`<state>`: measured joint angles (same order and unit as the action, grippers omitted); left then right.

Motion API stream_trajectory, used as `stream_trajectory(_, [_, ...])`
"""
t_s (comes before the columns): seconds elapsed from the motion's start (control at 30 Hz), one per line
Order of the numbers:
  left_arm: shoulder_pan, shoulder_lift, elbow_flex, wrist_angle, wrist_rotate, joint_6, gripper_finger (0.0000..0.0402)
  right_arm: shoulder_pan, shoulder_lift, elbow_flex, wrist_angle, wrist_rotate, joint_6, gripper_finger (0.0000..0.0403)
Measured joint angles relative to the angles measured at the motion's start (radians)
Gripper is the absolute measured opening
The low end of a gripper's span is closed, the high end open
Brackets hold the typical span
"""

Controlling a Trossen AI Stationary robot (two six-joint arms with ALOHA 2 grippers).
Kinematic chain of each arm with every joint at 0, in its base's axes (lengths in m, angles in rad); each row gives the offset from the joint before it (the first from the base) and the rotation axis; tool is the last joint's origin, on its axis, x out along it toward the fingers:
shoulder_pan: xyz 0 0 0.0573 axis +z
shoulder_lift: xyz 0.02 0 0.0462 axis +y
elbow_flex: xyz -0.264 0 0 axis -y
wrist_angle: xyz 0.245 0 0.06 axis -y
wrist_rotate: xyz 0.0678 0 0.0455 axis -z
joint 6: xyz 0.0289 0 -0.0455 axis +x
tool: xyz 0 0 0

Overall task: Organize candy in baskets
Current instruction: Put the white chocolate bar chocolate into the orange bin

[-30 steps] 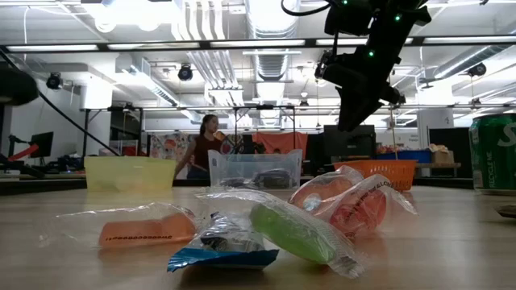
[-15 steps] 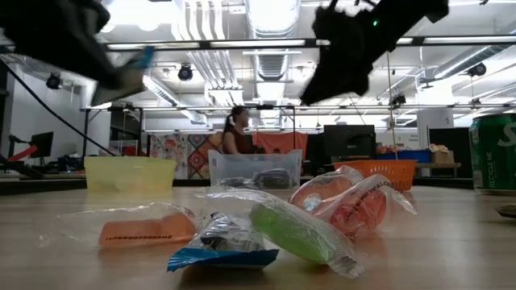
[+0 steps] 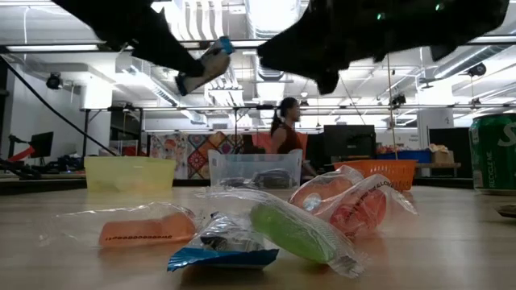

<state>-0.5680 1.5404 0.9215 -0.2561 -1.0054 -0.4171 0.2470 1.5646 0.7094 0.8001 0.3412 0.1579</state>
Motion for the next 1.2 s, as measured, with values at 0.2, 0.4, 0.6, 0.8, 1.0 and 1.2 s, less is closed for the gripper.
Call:
stream_trajectory(0.2, [0.009,0.027,0.000,0.058,0.001,0.012,0.0001,0.000,0.110,0.001,0.190,0.015,0.004,0.0112])
stream_trajectory(0.4, [0.015,0.061,0.000,0.088,-0.006,0.007,0.0004,-0.003,0.138,0.002,0.206,0.037,0.005,0.0112])
stream_trajectory(0.6, [0.023,0.091,0.000,0.094,-0.006,0.005,0.0005,0.000,0.129,0.002,0.203,0.036,0.014,0.0112])
stream_trajectory(0.8, [0.029,0.097,0.000,0.107,-0.006,0.005,0.0006,0.004,0.117,0.005,0.203,0.036,0.006,0.0112])
stream_trajectory(1.0, [0.040,0.097,0.000,0.116,-0.008,-0.014,0.0006,0.004,0.115,0.020,0.195,0.025,0.006,0.0112])
stream_trajectory(1.2, [0.057,0.097,0.000,0.165,-0.010,-0.014,0.0006,0.004,0.114,0.054,0.082,0.022,0.027,0.0112])
